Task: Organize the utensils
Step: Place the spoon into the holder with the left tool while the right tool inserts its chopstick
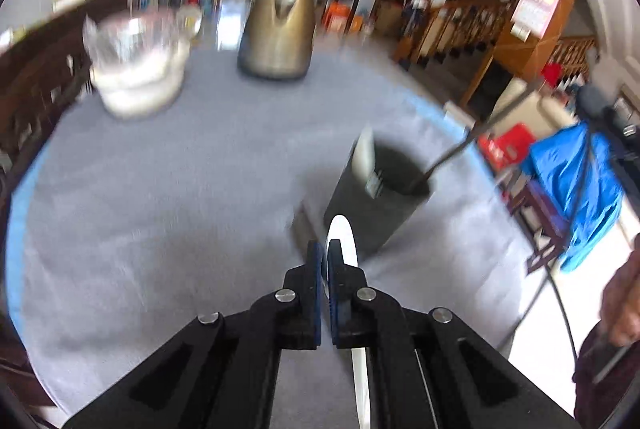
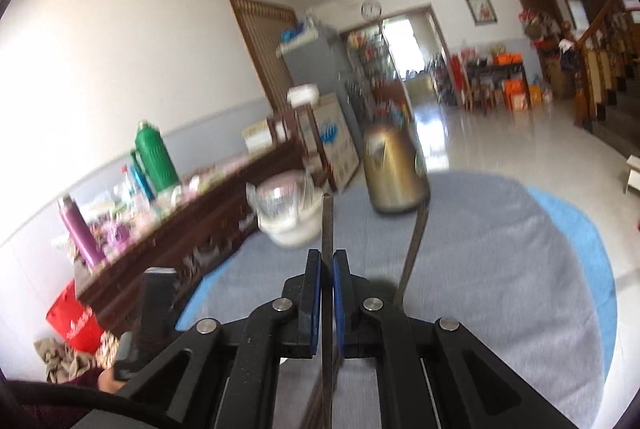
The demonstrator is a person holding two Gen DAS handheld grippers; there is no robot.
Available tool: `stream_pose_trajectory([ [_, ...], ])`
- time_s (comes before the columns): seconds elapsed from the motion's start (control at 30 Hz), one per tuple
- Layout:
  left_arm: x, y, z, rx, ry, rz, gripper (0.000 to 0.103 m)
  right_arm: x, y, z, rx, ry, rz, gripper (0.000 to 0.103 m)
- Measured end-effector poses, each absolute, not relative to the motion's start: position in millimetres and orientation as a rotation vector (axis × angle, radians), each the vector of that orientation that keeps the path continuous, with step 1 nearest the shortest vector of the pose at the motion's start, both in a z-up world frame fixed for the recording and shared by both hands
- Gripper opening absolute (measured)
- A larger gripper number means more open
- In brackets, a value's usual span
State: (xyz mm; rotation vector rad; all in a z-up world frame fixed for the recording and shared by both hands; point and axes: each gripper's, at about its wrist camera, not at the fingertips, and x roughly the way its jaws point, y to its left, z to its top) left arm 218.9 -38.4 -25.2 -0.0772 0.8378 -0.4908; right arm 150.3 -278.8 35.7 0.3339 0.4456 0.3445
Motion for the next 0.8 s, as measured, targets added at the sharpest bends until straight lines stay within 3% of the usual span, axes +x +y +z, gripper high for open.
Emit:
stream_pose_trajectory([
  [0.2, 222, -39, 46, -0.143, 0.595, -0.438, 0.003, 155, -285, 69, 0.357, 0.235, 0.278, 0.006],
  [0.37, 236, -52, 74, -0.171, 0.411, -0.348, 0.003, 169, -285, 80, 0.367, 0.122, 0.217, 0.006],
  [0.53, 264, -71, 68, -0.196, 0.332, -0.273, 0.003, 188, -278, 81, 0.35, 0.062, 0.141, 0.006],
  [0.8, 289, -87, 37, -0.222, 0.359, -0.229, 0.003, 224, -262, 67, 0.31, 0.079, 0.083, 0.006],
])
